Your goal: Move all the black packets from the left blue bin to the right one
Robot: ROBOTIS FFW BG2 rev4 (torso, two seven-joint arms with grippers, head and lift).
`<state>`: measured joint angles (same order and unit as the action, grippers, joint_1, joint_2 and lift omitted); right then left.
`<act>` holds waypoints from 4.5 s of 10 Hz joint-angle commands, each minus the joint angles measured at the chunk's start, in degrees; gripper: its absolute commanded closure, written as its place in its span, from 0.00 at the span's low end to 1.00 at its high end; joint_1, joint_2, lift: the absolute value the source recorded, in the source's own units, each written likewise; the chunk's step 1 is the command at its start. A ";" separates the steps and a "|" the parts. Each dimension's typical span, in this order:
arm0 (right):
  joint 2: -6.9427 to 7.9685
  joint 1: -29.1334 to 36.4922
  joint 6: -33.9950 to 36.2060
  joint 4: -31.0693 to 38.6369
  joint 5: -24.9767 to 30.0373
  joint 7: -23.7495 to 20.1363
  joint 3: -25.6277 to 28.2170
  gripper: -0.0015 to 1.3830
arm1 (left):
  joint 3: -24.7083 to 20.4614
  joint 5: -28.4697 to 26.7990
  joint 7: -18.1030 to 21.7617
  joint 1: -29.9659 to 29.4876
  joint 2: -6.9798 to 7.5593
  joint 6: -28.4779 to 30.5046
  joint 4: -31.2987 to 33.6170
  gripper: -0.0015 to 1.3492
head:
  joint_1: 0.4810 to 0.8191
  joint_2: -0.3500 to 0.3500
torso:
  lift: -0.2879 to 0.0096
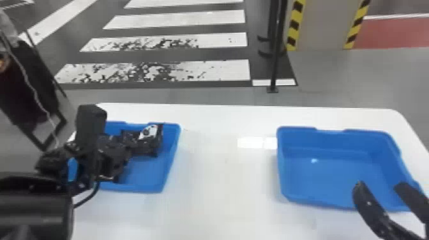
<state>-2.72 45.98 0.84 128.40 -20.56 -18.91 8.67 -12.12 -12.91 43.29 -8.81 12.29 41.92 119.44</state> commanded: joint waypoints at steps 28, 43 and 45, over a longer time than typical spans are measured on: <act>-3.43 -26.86 13.08 -14.85 -15.66 -10.01 -9.81 0.92 | 22.97 31.65 -4.00 -0.89 -2.18 -12.96 -4.62 0.10 | 0.63 0.31 | 0.46; -0.88 -9.43 -1.12 -5.99 -0.47 -3.42 6.30 0.11 | -3.19 29.93 -3.73 -11.86 -6.05 -22.38 -1.39 0.10 | 0.63 0.33 | 0.46; 0.61 -0.99 -3.23 0.90 1.36 -1.75 5.73 0.11 | -7.31 26.62 -3.73 -11.58 -6.23 -20.13 -1.39 0.10 | 0.63 0.39 | 0.46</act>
<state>-2.51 42.45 -1.89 127.30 -19.59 -20.79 14.70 -18.16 14.70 39.55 -20.49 6.09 21.06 118.06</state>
